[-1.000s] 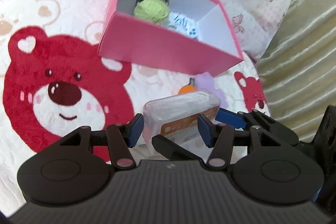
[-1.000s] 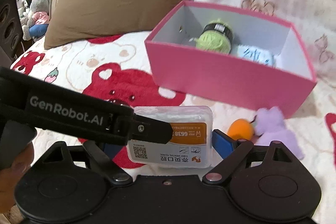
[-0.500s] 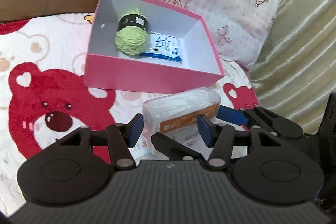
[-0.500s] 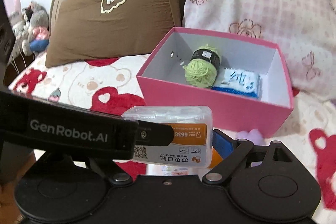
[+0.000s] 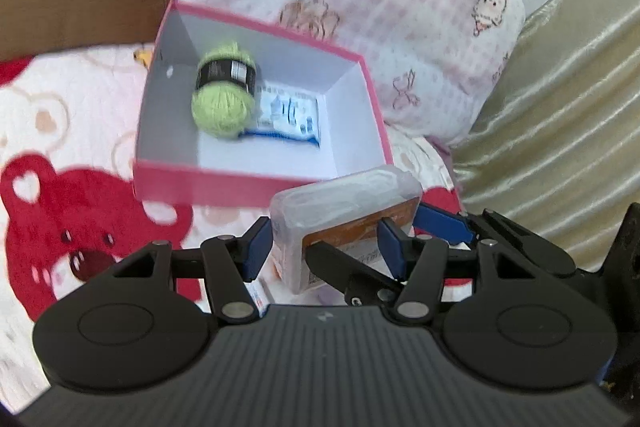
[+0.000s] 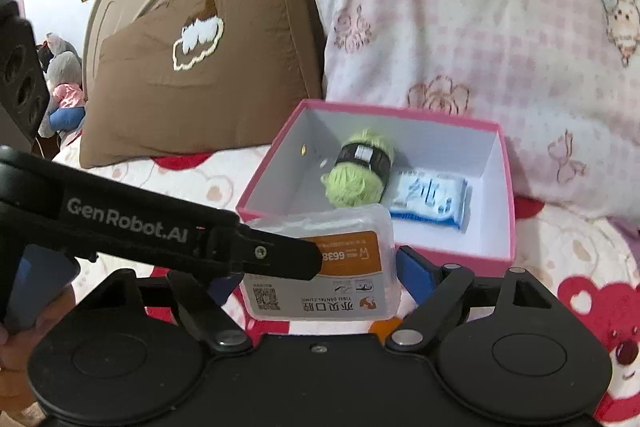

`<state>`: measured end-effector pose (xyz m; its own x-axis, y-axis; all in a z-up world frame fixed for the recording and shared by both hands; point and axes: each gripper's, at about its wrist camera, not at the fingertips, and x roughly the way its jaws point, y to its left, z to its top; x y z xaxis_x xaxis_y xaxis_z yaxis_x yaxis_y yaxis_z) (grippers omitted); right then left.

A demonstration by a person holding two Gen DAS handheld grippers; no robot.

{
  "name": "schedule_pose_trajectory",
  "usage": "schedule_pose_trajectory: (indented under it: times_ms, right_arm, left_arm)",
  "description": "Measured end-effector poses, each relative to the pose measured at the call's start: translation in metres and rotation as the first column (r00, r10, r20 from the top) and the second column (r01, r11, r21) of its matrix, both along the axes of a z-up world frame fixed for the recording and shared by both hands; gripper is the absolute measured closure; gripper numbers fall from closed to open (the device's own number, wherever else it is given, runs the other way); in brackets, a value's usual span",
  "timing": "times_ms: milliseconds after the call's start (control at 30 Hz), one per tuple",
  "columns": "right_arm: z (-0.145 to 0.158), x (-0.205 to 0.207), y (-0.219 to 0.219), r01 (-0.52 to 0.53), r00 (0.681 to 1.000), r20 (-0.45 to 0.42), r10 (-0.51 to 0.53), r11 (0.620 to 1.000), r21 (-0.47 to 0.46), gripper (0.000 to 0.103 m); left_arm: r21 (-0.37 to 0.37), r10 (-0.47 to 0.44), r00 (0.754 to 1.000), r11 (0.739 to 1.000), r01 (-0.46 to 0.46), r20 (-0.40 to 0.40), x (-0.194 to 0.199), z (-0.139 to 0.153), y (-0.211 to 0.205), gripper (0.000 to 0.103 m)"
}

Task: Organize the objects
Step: 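Lift the plastic case with the left gripper over the pink box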

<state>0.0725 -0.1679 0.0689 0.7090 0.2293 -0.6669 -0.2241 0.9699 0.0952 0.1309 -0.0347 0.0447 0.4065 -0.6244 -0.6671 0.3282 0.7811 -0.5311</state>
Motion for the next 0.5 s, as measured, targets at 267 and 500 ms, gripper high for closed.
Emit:
schedule_pose_trajectory:
  times_ms: [267,500]
  right_arm:
    - [0.018,0.03,-0.009,0.036,0.999,0.009,-0.036,0.999,0.018,0.031]
    - [0.021,0.051,-0.014,0.069,0.998,0.011,-0.069,0.995,-0.077,0.033]
  left_arm:
    - [-0.004,0.0,0.998,1.0,0.0,0.058,0.033,0.012,-0.011,0.043]
    - [-0.037,-0.047,0.999,0.998,0.048,0.013,0.062,0.009,-0.033,0.043]
